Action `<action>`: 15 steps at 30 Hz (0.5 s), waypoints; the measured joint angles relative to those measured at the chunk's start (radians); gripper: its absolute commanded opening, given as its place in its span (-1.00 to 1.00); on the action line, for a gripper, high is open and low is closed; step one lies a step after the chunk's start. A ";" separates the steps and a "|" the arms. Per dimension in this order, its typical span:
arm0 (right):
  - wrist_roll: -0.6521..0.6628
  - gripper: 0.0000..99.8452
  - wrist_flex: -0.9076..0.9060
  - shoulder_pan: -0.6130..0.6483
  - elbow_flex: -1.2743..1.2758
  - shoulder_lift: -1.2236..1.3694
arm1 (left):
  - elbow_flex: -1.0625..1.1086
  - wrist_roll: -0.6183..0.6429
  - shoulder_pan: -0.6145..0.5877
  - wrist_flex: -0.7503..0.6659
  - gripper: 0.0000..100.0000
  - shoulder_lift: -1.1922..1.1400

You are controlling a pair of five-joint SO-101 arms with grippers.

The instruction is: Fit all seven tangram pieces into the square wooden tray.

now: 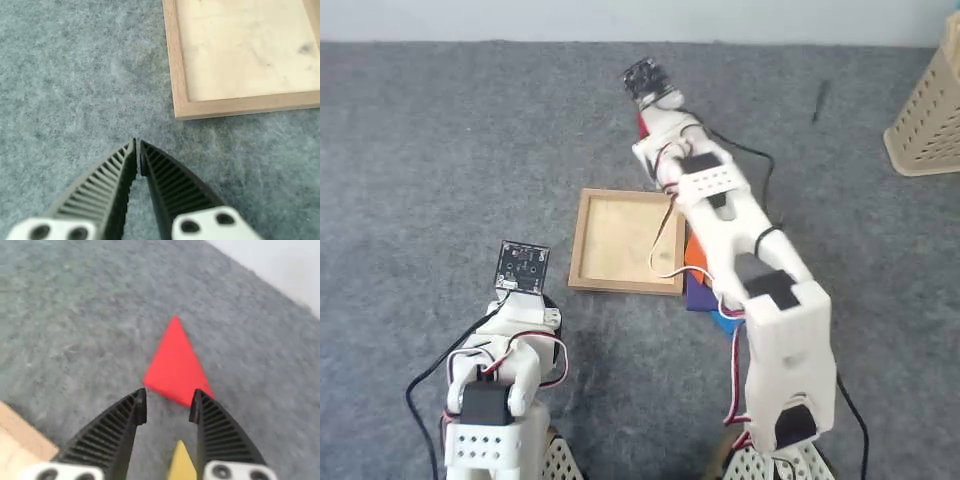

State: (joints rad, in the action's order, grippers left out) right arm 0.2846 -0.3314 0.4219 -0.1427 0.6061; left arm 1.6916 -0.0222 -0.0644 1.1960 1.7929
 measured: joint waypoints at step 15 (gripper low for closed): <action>-0.196 -0.68 -0.117 -0.038 -0.485 0.422 | 0.000 0.000 0.000 0.000 -0.98 0.000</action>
State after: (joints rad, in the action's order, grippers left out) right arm 0.0882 -0.4480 0.3836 -0.6276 1.0280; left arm 1.6916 -0.0222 -0.0644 1.1960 1.7929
